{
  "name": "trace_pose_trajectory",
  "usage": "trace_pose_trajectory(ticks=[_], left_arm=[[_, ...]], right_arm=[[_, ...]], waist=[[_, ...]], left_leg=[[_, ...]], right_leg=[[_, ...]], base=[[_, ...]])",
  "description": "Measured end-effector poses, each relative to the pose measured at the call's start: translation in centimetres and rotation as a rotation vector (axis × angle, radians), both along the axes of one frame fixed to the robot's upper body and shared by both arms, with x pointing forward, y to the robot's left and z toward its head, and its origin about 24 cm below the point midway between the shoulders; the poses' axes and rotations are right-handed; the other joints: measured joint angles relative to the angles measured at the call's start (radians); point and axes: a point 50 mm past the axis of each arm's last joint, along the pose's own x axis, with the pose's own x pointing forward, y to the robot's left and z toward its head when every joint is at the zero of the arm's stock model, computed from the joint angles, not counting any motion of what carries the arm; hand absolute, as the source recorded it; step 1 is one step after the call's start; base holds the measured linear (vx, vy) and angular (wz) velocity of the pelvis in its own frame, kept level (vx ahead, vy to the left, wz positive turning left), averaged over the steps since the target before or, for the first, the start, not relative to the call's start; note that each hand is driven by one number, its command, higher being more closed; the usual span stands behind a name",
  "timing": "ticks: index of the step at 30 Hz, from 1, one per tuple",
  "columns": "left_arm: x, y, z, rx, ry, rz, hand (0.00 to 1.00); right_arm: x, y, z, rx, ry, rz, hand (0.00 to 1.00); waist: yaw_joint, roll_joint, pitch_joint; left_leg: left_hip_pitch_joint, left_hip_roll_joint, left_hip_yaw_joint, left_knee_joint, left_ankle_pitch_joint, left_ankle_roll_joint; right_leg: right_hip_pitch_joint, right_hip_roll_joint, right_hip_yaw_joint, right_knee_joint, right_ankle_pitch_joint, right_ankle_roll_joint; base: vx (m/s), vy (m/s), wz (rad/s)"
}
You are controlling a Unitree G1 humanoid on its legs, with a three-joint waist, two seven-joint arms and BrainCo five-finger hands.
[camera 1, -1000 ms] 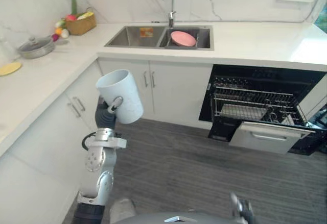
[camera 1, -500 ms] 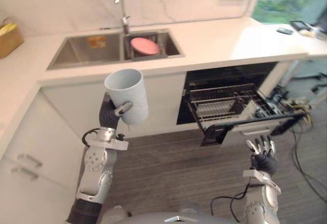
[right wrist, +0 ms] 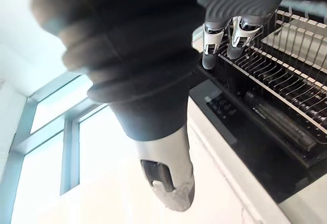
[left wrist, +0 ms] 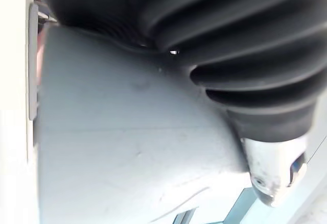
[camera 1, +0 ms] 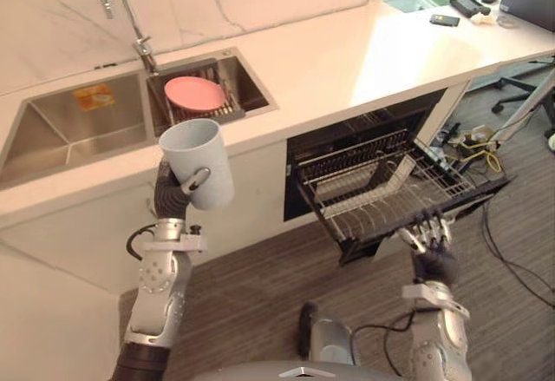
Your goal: Walk over to the sink, pick up the cup, carry it to the dishwasher, place the cup inside the dishwasher, then close the dishwasher door
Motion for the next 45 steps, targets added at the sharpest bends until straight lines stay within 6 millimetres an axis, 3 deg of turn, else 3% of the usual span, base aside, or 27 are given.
trace_pose_trajectory(ticks=[2,4,5,6,7,8,9,11,12,13,14,18,21,27,34,38,40,41,42,43,45], left_arm=[[-0.1,-0.4,-0.2,0.002,0.01,-0.015,1.0],[-0.2,-0.9,-0.3,0.001,0.016,-0.034,1.0],[-0.3,-1.3,-0.4,0.002,0.022,-0.046,1.0],[-0.2,-1.3,-0.6,0.006,0.026,-0.046,1.0],[-0.2,-1.4,-0.8,0.006,0.035,-0.045,1.0],[-0.2,-1.4,-0.8,0.006,0.036,-0.045,1.0],[-0.2,-1.4,-0.9,0.004,0.037,-0.043,1.0],[-0.4,-1.6,-0.8,-0.006,0.024,-0.044,1.0],[-0.5,-1.9,-0.8,-0.016,0.017,-0.053,1.0],[-0.6,-2.4,-0.8,-0.016,0.017,-0.066,1.0],[-0.6,-2.4,-0.9,-0.009,0.022,-0.065,1.0],[-0.5,-2.2,-0.6,0.01,0.008,-0.057,1.0],[-0.4,-1.7,-0.6,0.015,0.011,-0.031,1.0],[-0.1,-2.1,0.3,-0.026,-0.027,-0.044,1.0],[-0.1,-2.3,0.4,-0.103,-0.019,-0.037,1.0],[-0.1,-2.2,0.4,-0.081,-0.007,0.082,1.0],[0.0,-1.9,0.3,-0.077,-0.001,0.161,1.0],[0.2,-1.7,0.4,-0.07,-0.004,0.202,1.0],[0.6,-1.6,0.6,-0.054,-0.019,0.263,1.0],[1.2,-1.4,0.8,-0.038,-0.028,0.32,1.0],[2.1,-1.4,0.4,-0.005,-0.014,0.384,1.0]], right_arm=[[-0.2,0.2,0.2,-0.017,0.0,0.003,0.0],[-0.6,0.0,-0.2,-0.021,0.027,-0.001,0.0],[-1.0,-0.2,-0.4,-0.025,0.04,-0.012,0.0],[-1.2,-0.5,-0.4,-0.032,0.045,-0.021,0.0],[-1.1,-0.9,-0.1,-0.048,0.029,-0.032,0.0],[-1.2,-1.0,0.0,-0.053,0.025,-0.035,0.0],[-1.2,-1.4,0.4,-0.067,0.011,-0.039,0.0],[-1.2,-1.8,0.6,-0.07,0.006,-0.037,0.0],[-1.2,-2.0,0.7,-0.082,0.01,-0.036,0.0],[-1.1,-2.0,0.8,-0.091,0.011,-0.031,0.0],[-1.1,-1.9,0.5,-0.081,0.018,-0.032,0.0],[-0.8,-0.9,0.2,-0.028,0.012,-0.049,0.0],[-0.8,-0.9,0.2,-0.026,0.009,-0.049,0.0],[-1.1,-0.7,0.3,-0.009,-0.017,-0.027,0.0],[-1.2,-0.1,2.6,0.006,-0.136,0.017,0.0],[-1.5,0.0,3.3,0.011,-0.19,0.054,0.0],[-1.5,0.2,3.3,0.031,-0.213,0.078,0.0],[-1.4,0.4,3.5,0.032,-0.226,0.096,0.0],[-1.1,0.9,3.9,0.045,-0.255,0.133,0.0],[-0.6,1.4,4.3,0.05,-0.278,0.169,0.0],[0.3,2.2,4.7,0.066,-0.3,0.214,0.0]], waist=[[-0.01,-0.012,-0.002],[-0.011,0.009,-0.003],[-0.012,0.03,0.001],[-0.011,0.029,0.007],[-0.007,0.021,0.01],[-0.007,0.021,0.01],[-0.002,0.019,0.008],[0.012,0.019,0.003],[0.017,0.034,-0.007],[0.016,0.058,-0.021],[0.017,0.052,-0.027],[-0.004,0.004,-0.057],[-0.007,-0.021,-0.048],[-0.021,-0.021,-0.047],[-0.017,-0.046,-0.032],[-0.051,-0.07,-0.017],[-0.048,-0.071,-0.016],[-0.039,-0.07,-0.018],[-0.029,-0.079,-0.019],[-0.032,-0.079,-0.017],[-0.028,-0.074,-0.016]], left_leg=[[-0.028,0.013,-0.008,0.104,-0.015,0.015],[-0.131,0.093,0.011,0.35,0.004,0.035],[-0.193,0.171,0.039,0.516,0.086,0.031],[-0.228,0.212,0.048,0.611,0.123,0.024],[-0.268,0.218,0.058,0.618,0.073,0.015],[-0.276,0.215,0.062,0.606,0.066,0.014],[-0.301,0.191,0.075,0.525,0.039,0.017],[-0.328,0.138,0.072,0.335,0.046,0.008],[-0.35,0.117,0.075,0.191,0.126,0.016],[-0.365,0.104,0.071,0.073,0.276,0.007],[-0.351,0.095,0.075,0.056,0.268,-0.003],[-0.283,-0.01,0.109,-0.143,0.324,0.024],[-0.228,-0.027,0.131,-0.204,0.328,0.022],[-0.213,-0.028,0.155,-0.243,0.328,0.021],[-0.186,-0.036,0.233,-0.279,0.317,0.021],[-0.204,-0.04,0.285,-0.304,0.337,0.032],[-0.221,-0.015,0.328,-0.287,0.346,0.031],[-0.238,0.007,0.352,-0.257,0.335,0.027],[-0.272,0.046,0.376,-0.18,0.3,0.022],[-0.32,0.105,0.375,-0.062,0.254,0.018],[-0.345,0.187,0.373,0.081,0.208,0.025]], right_leg=[[-0.008,-0.022,-0.005,0.072,-0.087,0.011],[0.028,-0.009,-0.03,0.058,-0.113,0.014],[0.086,0.02,-0.056,0.014,-0.119,0.009],[0.137,0.031,-0.064,-0.025,-0.12,0.008],[0.207,0.029,-0.067,-0.081,-0.118,0.004],[0.219,0.027,-0.067,-0.089,-0.117,0.003],[0.255,0.01,-0.067,-0.114,-0.119,0.007],[0.276,-0.025,-0.056,-0.122,-0.128,0.032],[0.276,-0.029,-0.048,-0.125,-0.128,0.055],[0.273,-0.023,-0.044,-0.125,-0.127,0.088],[0.274,-0.026,-0.028,-0.123,-0.13,0.1],[0.289,-0.076,-0.02,-0.202,-0.094,0.138],[0.319,-0.073,-0.01,-0.244,-0.075,0.14],[0.334,-0.054,-0.001,-0.314,-0.025,0.139],[0.33,-0.041,0.057,-0.391,0.028,0.139],[0.271,-0.043,0.064,-0.416,0.043,0.13],[0.253,-0.063,-0.058,-0.413,0.036,0.055],[0.238,-0.075,-0.131,-0.399,0.046,-0.011],[0.213,-0.094,-0.196,-0.359,0.083,-0.045],[0.191,-0.09,-0.22,-0.321,0.116,-0.003],[0.192,-0.065,-0.212,-0.287,0.123,0.008]], base=[[0.21,-0.11,0.27],[0.19,-0.084,0.26],[0.24,-0.065,0.27],[0.29,-0.056,0.28],[0.25,-0.031,0.15],[0.24,-0.002,0.05],[0.24,0.03,-0.1],[0.23,0.061,-0.19],[0.29,0.137,-0.19],[0.24,0.127,-0.23],[0.31,0.146,-0.15],[0.23,0.11,0.05],[0.1,0.055,-0.14],[0.04,0.025,-0.13],[-0.07,0.05,-0.35],[-0.12,0.044,-0.35],[-0.02,0.018,-0.55],[0.03,-0.007,-0.72],[0.05,-0.039,-0.67],[0.05,-0.054,-0.51],[-0.01,-0.057,-0.4]])
